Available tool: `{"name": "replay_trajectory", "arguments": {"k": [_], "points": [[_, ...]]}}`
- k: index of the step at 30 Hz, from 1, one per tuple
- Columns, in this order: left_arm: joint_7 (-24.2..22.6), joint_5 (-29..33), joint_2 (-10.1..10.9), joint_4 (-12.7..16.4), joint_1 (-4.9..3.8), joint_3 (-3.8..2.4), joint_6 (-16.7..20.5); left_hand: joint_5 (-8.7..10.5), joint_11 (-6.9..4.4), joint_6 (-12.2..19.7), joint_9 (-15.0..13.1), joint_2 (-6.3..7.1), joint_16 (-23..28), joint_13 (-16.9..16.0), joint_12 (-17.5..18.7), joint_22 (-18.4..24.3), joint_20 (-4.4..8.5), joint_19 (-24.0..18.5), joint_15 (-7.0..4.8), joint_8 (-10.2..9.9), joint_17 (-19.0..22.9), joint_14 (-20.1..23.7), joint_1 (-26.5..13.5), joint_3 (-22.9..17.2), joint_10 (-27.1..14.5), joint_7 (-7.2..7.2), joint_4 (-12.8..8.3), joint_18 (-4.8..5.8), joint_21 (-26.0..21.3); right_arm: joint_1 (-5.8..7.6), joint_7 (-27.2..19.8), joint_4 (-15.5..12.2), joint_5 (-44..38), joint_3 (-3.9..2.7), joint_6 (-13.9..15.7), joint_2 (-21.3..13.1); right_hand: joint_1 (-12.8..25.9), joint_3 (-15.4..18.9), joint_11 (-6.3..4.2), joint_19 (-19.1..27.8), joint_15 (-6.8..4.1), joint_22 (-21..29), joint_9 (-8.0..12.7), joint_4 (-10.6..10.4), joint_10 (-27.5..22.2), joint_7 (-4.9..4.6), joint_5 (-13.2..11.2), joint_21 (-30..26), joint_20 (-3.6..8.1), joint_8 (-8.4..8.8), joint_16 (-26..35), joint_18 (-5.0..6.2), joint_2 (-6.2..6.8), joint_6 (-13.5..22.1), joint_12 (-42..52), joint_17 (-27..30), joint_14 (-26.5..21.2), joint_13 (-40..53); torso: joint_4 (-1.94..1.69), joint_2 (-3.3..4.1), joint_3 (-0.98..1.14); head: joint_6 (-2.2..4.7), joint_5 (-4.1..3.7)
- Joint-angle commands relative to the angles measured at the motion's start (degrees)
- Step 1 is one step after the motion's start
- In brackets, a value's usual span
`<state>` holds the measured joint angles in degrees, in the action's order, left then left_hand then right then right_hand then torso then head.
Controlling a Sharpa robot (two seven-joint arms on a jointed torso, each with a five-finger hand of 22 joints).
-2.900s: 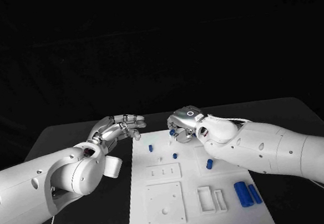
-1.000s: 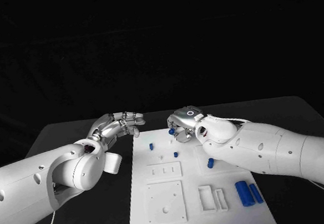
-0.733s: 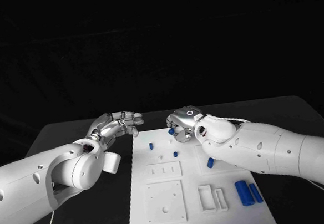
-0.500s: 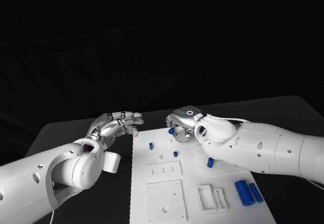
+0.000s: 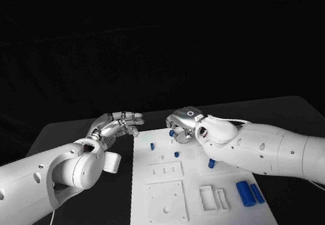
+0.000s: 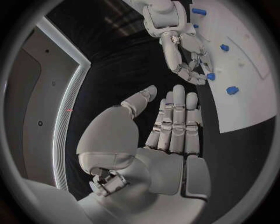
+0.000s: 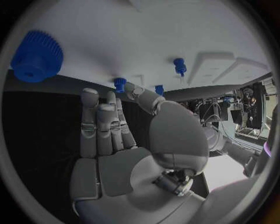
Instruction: Assemble the parts on the task board
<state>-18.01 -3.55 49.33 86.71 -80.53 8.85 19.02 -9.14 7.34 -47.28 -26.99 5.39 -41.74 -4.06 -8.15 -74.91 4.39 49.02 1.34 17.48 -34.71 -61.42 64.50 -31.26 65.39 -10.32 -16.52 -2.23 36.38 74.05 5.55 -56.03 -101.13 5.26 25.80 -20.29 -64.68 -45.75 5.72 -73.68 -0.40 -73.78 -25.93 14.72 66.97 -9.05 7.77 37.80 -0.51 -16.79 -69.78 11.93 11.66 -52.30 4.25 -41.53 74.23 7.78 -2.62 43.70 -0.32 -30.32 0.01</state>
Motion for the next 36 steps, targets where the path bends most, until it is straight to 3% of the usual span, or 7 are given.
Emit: {"name": "replay_trajectory", "arguments": {"k": [1, 18, 20, 23, 27, 32, 36], "points": [[-0.23, -0.18, -0.16, 0.01, -0.13, -0.05, -0.03, -0.24, 0.06, 0.48, -0.08, 0.02, -0.39, -0.02, 0.28, -1.04, 0.09, -0.24, -0.1, -0.23, 0.06, 0.42, 0.53, -0.36, -0.36, -0.04, 0.04, -1.45, 0.39, -0.01, 0.13, -0.13, 0.08, 0.0, 0.89, 0.08, -0.18, -0.18, 0.05, -0.21, -0.35, 0.06, 0.04, -0.28, 0.37, -0.12, 0.09, -0.39, -0.02, -0.27, -0.25, 3.07, -0.43, -0.62, 0.16, 0.12, 0.08, -0.1, 0.04, 0.01, 0.03, 0.01, 0.21], [-0.1, -0.18, -0.01, -0.24, -0.13, -0.05, -0.42, -0.23, 0.09, 0.52, -0.09, 0.06, -0.44, -0.01, 0.3, -1.03, 0.06, -0.27, -0.08, -0.26, 0.11, 0.45, 0.52, -0.35, -0.4, -0.07, 0.09, -1.44, 0.43, 0.06, -0.19, -2.04, 2.01, -0.06, 1.76, -1.96, -0.26, -1.04, 0.26, -0.38, -0.15, 0.19, 0.46, -0.62, 0.05, -0.34, -0.48, -0.69, -0.05, 0.03, -0.37, 3.07, 0.21, -0.11, -0.46, 0.43, 0.05, -0.89, 0.13, -0.04, 0.02, 0.59, 0.18], [-0.05, 0.01, 0.21, -0.23, -0.14, -0.05, -0.9, -0.22, 0.09, 0.52, -0.09, 0.07, -0.45, -0.02, 0.3, -1.03, 0.05, -0.27, -0.07, -0.26, 0.12, 0.46, 0.51, -0.34, -0.4, -0.07, 0.1, -1.44, 0.44, 0.53, -0.92, -3.3, 4.6, -0.43, 1.38, -2.86, -0.07, -0.89, 0.35, -0.43, -0.06, 0.19, 0.57, -0.77, -0.12, -0.46, -0.14, -0.72, -0.09, 0.15, -0.41, 3.07, 0.55, 0.11, -0.51, 0.48, 0.05, -1.07, 0.29, -0.07, 0.03, 0.81, 0.3], [-0.14, 0.06, 0.24, -0.35, -0.21, -0.05, -1.09, -0.1, 0.13, 0.56, -0.1, 0.22, -0.46, -0.01, 0.33, -1.01, 0.01, -0.35, -0.04, -0.29, 0.18, 0.55, 0.35, -0.25, -0.44, -0.1, 0.14, -1.41, 0.47, 1.2, -1.88, -5.67, 7.17, -2.67, 0.04, -4.71, 0.84, 0.48, 0.11, -0.51, -0.29, 0.11, 0.68, -1.08, 0.84, -0.6, 0.15, -0.7, -0.12, 0.21, -0.51, 3.07, 1.14, 0.36, -0.03, 0.58, 0.06, -1.01, 0.63, -0.15, 0.06, 1.13, 0.13], [-0.5, 0.07, 0.27, -0.91, -0.3, -0.05, -1.64, -0.01, 0.16, 0.59, -0.12, 0.31, -0.46, -0.01, 0.37, -1.0, -0.02, -0.42, -0.01, -0.3, 0.24, 0.63, 0.25, -0.19, -0.5, -0.12, 0.17, -1.4, 0.48, 2.58, -5.22, -5.99, 17.85, -3.88, -2.09, -6.73, 2.28, 3.76, -0.26, -0.35, -0.64, -0.04, 0.8, -0.75, 1.97, -0.77, -0.19, -0.73, -0.11, 0.34, -0.62, 3.07, 1.68, 0.93, 0.34, 0.69, 0.0, -0.84, 0.88, -0.27, 0.11, 1.52, 0.29], [-0.79, 0.29, 0.27, -1.2, -0.3, -0.04, -1.98, 0.04, 0.17, 0.58, -0.14, 0.47, -0.44, -0.02, 0.35, -0.97, -0.07, -0.56, 0.03, -0.3, 0.33, 0.77, 0.04, -0.09, -0.47, -0.12, 0.2, -1.37, 0.46, 3.76, -5.69, -5.54, 25.48, -4.11, -4.29, -9.65, 2.45, 5.83, -0.69, 0.13, -1.05, 0.02, 1.25, -0.13, 2.88, -1.56, 0.06, -1.13, 0.15, 1.2, -0.51, 3.07, 1.34, 2.8, 0.68, 0.84, -0.35, -0.24, 1.5, -0.64, 0.21, 1.76, 0.47], [-1.04, 0.8, 0.31, -1.15, -0.28, -0.04, -2.37, 0.04, 0.17, 0.58, -0.15, 0.46, -0.43, -0.03, 0.34, -0.95, -0.08, -0.63, 0.04, -0.3, 0.37, 0.82, -0.02, -0.08, -0.45, -0.12, 0.22, -1.36, 0.45, 3.98, -4.62, -5.36, 25.39, -4.25, -5.98, -11.84, 2.72, 9.41, -1.94, 0.34, -2.19, -0.1, 1.04, 1.53, 7.51, -0.87, 1.66, -1.36, 0.5, 0.7, -0.69, 3.07, -0.11, 2.7, 3.72, 0.82, -0.54, 3.27, 1.79, -0.83, 0.34, 1.75, 0.37]]}}
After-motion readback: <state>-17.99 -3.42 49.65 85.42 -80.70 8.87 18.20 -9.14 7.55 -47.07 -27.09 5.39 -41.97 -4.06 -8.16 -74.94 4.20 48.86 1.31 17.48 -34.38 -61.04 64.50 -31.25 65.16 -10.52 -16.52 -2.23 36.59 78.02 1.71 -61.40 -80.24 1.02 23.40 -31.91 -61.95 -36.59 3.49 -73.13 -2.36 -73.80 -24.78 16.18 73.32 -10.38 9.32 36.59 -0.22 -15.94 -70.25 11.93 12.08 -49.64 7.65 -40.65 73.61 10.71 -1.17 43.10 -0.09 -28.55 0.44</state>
